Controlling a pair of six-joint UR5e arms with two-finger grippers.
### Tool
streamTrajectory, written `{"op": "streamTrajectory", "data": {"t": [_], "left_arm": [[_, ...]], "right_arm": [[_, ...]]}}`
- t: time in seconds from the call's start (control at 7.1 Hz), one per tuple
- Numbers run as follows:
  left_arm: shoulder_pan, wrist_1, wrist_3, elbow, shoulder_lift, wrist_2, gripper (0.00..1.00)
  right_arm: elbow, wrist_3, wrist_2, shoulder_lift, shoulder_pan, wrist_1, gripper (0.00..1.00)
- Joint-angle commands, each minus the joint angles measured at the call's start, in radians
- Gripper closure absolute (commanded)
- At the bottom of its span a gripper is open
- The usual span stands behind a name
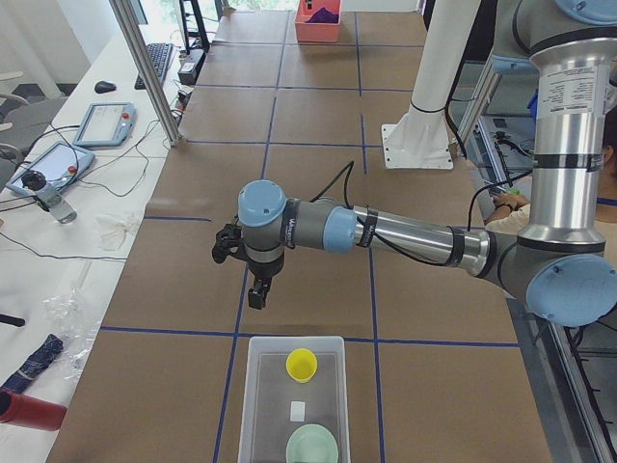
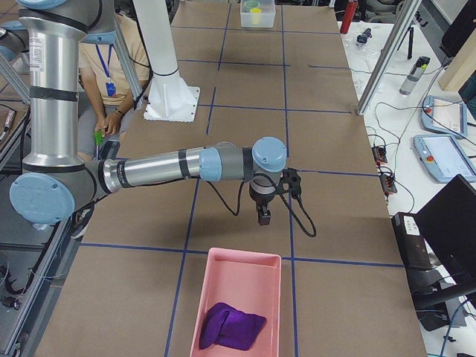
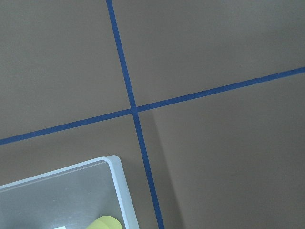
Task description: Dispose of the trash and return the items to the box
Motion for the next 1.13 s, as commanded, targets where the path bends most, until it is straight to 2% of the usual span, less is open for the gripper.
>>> {"op": "streamTrajectory", "data": {"t": [0.0,0.14,0.99], "left_arm": [[0.0,-0.005,0.003,-0.002,0.002,0.0,0.0],[0.001,-0.006,0.002,0.0,-0.003,-0.001,0.0],[0.003,-0.003,0.005,-0.002,-0.034,0.006,0.0]], "right_arm": [[-0.005,0.004,-0.021,0.006,0.0,0.0,0.0],[-0.035,0.004,-0.016,0.007,0.0,0.002,0.0],[-0.037,0.006,-0.019,0.006,0.001,0.008,0.0]]}}
